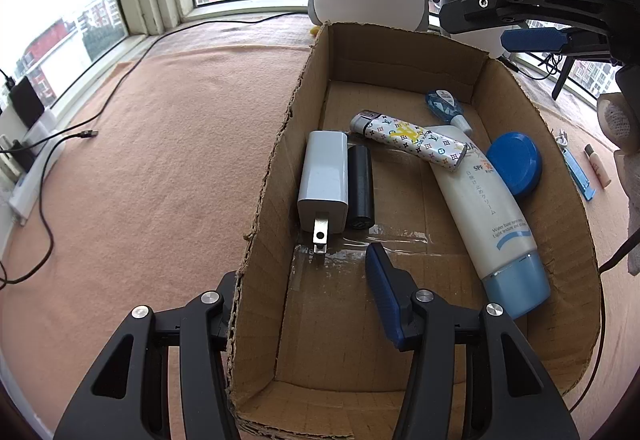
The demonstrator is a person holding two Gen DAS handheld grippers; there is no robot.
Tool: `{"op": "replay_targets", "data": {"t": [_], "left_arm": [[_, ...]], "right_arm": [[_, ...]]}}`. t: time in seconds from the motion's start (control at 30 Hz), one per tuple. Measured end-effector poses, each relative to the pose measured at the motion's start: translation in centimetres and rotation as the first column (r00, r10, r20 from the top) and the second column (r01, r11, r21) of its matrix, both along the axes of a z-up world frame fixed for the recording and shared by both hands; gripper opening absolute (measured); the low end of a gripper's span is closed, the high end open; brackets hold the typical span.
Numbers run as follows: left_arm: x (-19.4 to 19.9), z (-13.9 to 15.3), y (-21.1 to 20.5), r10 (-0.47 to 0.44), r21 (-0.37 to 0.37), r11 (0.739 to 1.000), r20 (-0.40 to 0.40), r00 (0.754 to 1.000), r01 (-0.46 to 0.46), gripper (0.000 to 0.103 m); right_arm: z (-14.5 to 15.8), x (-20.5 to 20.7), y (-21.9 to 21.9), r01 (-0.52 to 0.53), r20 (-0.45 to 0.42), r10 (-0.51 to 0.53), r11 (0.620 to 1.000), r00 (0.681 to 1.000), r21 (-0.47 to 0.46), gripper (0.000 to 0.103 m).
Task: Organize rigid objects
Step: 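Carry the sanitizer bottle into the box and open the right tool, then move the right tool back to the blue phone stand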
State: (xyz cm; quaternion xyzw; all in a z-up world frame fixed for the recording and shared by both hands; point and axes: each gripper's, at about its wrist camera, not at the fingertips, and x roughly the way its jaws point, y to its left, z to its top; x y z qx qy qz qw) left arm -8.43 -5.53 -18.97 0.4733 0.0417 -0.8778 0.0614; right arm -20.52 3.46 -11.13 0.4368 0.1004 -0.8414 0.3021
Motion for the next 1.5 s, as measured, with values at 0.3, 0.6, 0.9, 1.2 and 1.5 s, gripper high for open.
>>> {"op": "replay_targets", "data": {"t": [0.3,0.6,0.9,1.2,1.5], "left_arm": [[0.0,0.0,0.0,0.000,0.000,1.000,0.000,1.000,0.000,0.052],[0.1,0.1,-0.1,-0.001,-0.003,1.000,0.001,1.000,0.001,0.052],[0.3,0.2,-0.1,-0.002,-0.005,1.000,0.002,1.000,0.002,0.052],[0.4,0.2,-0.3,-0.003,-0.011,1.000,0.003,1.000,0.003,0.052],[0.4,0.3,-0.4,-0.001,-0.020,1.000,0.006,1.000,0.002,0.052]], "right_arm": [[-0.2,0.0,0.5,0.007,0.011,-0.007,1.000,1.000,-0.002,0.072],[0.6,0.6,3.2,0.017,0.012,-0.017,0.999,1.000,-0.034,0.072],[0.7,0.9,10.0,0.086,0.032,-0.085,0.995,0.996,-0.056,0.072],[-1.5,1.0,16.8,0.140,0.051,-0.141,0.990,0.989,0.019,0.072],[-3.8,0.6,19.9,0.157,0.087,-0.164,0.984,0.983,0.086,0.072]]}}
